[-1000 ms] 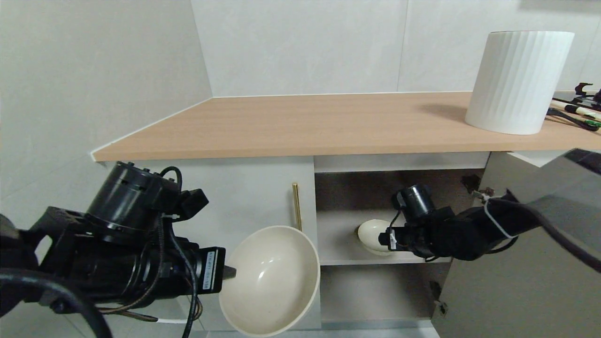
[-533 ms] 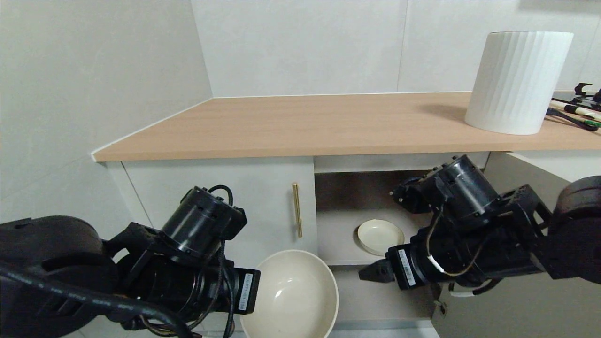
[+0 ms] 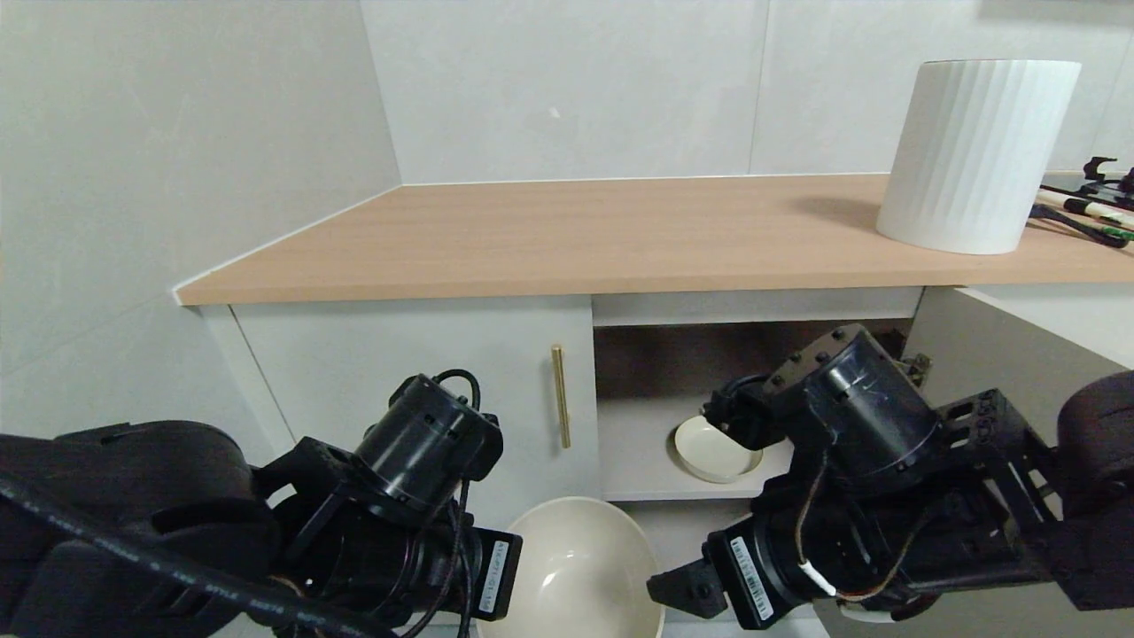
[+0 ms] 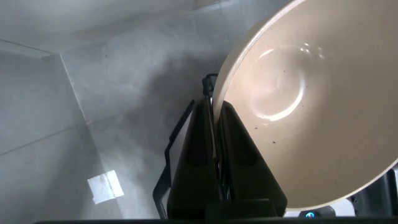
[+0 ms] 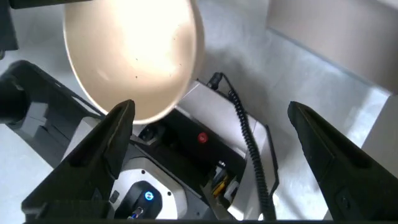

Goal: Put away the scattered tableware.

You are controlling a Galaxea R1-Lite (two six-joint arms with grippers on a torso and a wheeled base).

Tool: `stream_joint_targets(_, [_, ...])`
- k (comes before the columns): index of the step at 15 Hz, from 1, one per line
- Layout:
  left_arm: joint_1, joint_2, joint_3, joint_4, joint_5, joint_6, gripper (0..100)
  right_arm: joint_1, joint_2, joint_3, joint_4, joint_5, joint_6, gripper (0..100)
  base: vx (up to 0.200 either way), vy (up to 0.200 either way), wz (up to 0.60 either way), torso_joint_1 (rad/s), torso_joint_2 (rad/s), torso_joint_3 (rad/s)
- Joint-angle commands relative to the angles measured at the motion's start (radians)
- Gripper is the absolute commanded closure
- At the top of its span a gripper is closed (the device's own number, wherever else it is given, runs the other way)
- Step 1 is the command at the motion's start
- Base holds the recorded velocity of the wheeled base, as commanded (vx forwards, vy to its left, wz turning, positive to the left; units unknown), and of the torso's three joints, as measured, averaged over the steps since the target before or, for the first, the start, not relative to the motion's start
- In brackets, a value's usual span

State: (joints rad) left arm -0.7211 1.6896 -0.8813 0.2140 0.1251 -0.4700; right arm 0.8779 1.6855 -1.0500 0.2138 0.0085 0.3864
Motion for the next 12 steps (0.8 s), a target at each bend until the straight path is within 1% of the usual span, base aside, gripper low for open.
stream_joint_targets(1, [-0.001, 0.001, -0.002, 0.001, 0.002, -0.002, 100, 0.020, 0.057, -0.004, -0.005, -0.019, 0.009, 0, 0.000, 0.000, 0.00, 0.000, 0.00, 0.000])
stream_joint_targets(3, [-0.001, -0.027, -0.004, 0.002, 0.002, -0.002, 100, 0.041, 0.111, 0.007, -0.088, -0.084, 0.034, 0, 0.000, 0.000, 0.00, 0.000, 0.00, 0.000])
stream_joint_targets(6, [-0.001, -0.028, -0.002, 0.004, 0.002, -0.002, 100, 0.043, 0.131, 0.002, -0.106, -0.102, 0.055, 0, 0.000, 0.000, 0.00, 0.000, 0.00, 0.000])
stream_joint_targets(7, [-0.001, -0.027, -0.001, 0.004, 0.002, -0.004, 100, 0.043, 0.132, 0.002, -0.106, -0.102, 0.055, 100, 0.000, 0.000, 0.00, 0.000, 0.00, 0.000])
stream_joint_targets(12, [-0.006, -0.034, 0.001, 0.005, 0.004, -0.004, 100, 0.041, 0.137, 0.002, -0.106, -0.102, 0.055, 100, 0.000, 0.000, 0.00, 0.000, 0.00, 0.000])
